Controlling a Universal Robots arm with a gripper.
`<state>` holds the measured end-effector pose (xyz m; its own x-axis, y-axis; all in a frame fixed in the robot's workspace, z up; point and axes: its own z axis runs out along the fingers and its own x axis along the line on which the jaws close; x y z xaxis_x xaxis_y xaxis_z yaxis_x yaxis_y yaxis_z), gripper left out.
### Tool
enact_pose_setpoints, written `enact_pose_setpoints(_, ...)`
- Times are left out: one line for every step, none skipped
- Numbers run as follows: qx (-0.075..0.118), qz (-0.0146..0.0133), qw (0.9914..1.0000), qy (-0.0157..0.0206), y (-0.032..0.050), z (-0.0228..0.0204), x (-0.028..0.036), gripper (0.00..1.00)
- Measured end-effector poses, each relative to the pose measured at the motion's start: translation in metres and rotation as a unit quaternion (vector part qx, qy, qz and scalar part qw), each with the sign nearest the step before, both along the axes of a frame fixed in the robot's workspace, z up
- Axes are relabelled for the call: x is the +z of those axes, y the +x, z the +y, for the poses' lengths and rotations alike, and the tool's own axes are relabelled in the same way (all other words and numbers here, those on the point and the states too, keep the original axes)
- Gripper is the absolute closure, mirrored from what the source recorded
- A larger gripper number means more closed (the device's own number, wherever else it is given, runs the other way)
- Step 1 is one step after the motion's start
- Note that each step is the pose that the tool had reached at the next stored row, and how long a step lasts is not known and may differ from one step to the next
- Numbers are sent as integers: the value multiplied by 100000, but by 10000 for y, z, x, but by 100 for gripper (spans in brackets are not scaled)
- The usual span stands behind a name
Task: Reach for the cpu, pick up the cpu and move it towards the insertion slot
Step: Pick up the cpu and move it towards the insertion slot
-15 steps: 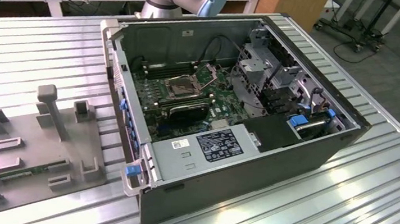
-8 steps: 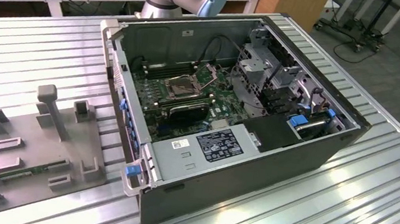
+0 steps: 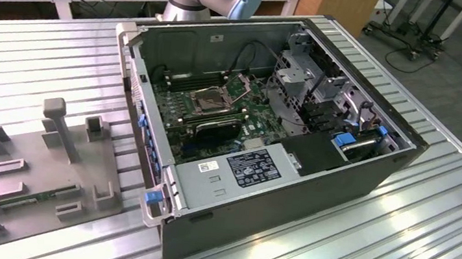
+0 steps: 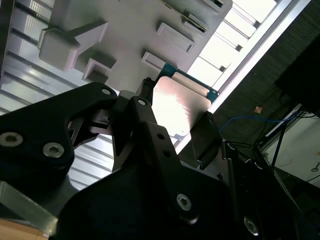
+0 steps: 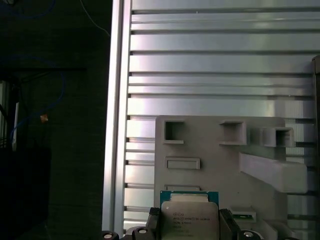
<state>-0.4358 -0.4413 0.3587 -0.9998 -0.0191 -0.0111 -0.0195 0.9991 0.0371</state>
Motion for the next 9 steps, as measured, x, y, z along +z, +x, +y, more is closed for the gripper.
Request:
enact_pose_setpoints(1,-5,100000,7,0,0,0,46)
enact_pose_setpoints(-1,-5,100000,5,0,0,0,46)
enact_pose_setpoints(0,-3,100000,3,0,0,1,46)
enact_pose_setpoints(2,6,100000,-1,0,0,6,46)
enact_pose_setpoints(0,5,100000,0,0,0,9,46)
enact_pose_setpoints(-2,7,100000,-2,0,0,10,46)
enact_pose_setpoints(0,5,100000,-3,0,0,10,46)
enact_pose_setpoints(0,12,100000,-5,0,0,12,46)
enact_pose_setpoints(-1,22,100000,-12,0,0,16,46)
